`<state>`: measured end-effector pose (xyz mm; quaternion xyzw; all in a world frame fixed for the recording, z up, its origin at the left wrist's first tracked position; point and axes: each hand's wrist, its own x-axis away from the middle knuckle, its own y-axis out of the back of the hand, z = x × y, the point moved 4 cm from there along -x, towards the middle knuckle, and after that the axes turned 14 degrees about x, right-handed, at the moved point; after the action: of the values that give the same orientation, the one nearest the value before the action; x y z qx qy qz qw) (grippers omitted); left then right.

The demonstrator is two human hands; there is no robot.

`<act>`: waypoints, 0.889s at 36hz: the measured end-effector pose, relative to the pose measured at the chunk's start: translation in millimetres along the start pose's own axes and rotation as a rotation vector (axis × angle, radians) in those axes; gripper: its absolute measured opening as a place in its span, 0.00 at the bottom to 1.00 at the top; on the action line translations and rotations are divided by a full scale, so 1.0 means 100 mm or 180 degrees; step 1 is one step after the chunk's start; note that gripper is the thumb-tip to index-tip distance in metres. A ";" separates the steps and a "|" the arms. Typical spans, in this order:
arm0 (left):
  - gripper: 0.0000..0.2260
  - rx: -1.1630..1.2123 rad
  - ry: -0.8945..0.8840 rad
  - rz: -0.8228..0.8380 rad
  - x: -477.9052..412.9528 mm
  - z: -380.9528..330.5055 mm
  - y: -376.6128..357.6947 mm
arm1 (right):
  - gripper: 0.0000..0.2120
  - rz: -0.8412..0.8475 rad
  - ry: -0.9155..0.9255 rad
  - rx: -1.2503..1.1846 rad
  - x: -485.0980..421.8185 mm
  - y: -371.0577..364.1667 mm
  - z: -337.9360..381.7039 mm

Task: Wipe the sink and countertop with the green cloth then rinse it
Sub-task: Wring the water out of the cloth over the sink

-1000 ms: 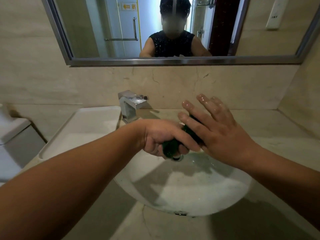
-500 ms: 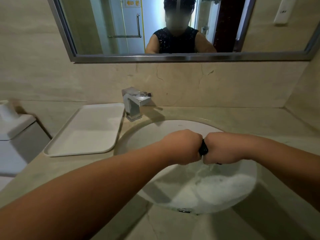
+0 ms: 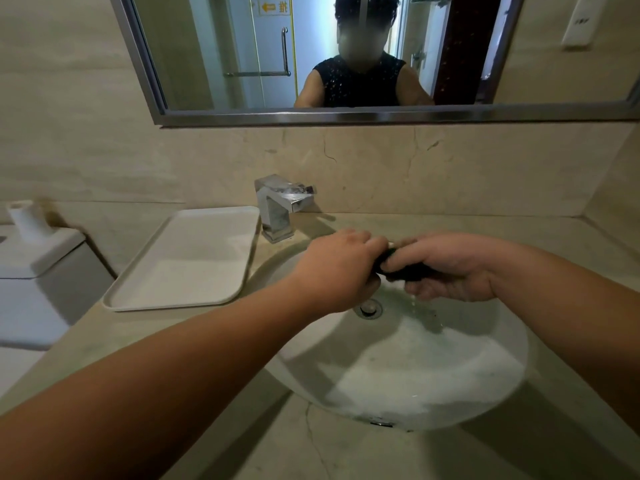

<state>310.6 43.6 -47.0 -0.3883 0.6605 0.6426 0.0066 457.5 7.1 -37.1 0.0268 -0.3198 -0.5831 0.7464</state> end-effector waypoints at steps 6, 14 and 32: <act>0.08 0.3267 0.2539 0.0277 0.07 0.40 0.01 | 0.24 -0.1384 0.1080 -0.0074 0.12 0.11 0.10; 0.09 0.6172 0.2991 0.2022 0.12 0.21 0.06 | 0.46 -0.2728 0.2621 0.4337 0.23 -0.08 -0.06; 0.07 0.1454 0.2075 0.1978 0.08 -0.11 -0.07 | 0.27 -0.2125 0.1649 0.5324 -0.06 -0.34 -0.02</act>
<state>314.5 31.2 -55.3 -0.3424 0.8364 0.2986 -0.3068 429.0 1.4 -55.0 0.7743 -0.4348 -0.3236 0.3267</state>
